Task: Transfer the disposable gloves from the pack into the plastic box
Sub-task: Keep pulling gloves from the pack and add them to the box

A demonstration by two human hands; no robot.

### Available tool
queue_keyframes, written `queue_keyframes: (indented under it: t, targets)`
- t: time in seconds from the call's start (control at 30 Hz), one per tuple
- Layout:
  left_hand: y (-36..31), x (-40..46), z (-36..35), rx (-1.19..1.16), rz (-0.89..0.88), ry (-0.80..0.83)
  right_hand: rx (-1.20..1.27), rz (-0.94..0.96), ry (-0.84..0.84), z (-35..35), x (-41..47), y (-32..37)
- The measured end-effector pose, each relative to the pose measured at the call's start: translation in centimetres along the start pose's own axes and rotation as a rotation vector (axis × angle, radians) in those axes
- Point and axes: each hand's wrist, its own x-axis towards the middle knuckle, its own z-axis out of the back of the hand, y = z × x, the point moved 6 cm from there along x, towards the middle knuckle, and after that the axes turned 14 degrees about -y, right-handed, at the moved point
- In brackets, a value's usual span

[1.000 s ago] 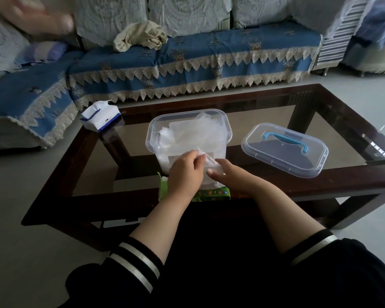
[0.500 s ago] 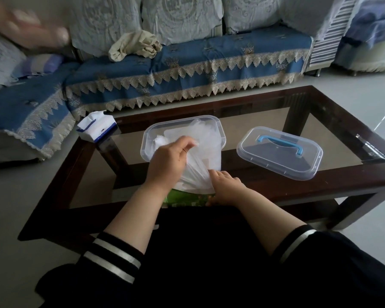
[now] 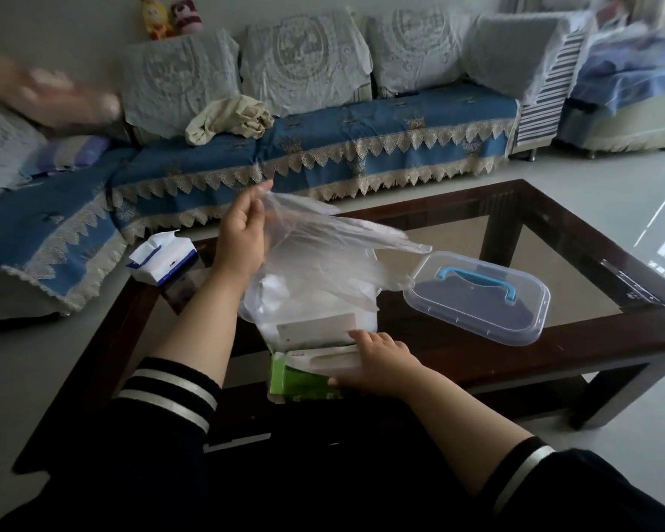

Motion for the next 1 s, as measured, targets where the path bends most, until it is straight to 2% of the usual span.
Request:
queue_keyframes:
  t: [0.1,0.23,0.43,0.6,0.8,0.9,1.0]
  targets:
    - [3.3,0.5,-0.9,0.174,0.011,-0.030,0.014,0.026,-0.052,0.5,0.2,0.5]
    - [8.1,0.3,-1.7,0.447,0.170,0.013,-0.010,0.033,-0.020,0.5,0.7,0.4]
    - [10.4,0.7,-2.3,0.892,0.014,0.041,0.046,0.047,0.009,0.1,1.2,0.0]
    - [11.3,0.8,-3.5,1.204,0.061,0.231,0.049,0.046,-0.010,0.0,1.4,-0.1]
    - [11.1,-1.4,-5.2,1.575,-0.193,0.582,-0.027,0.090,-0.027,-0.1,1.4,0.3]
    - [11.0,-1.7,-5.1,1.639,-0.148,0.640,0.030,0.145,-0.028,-0.2,1.4,0.9]
    - [10.3,-1.5,-4.6,1.616,-0.094,0.612,0.159,0.172,-0.029,-0.8,1.5,1.5]
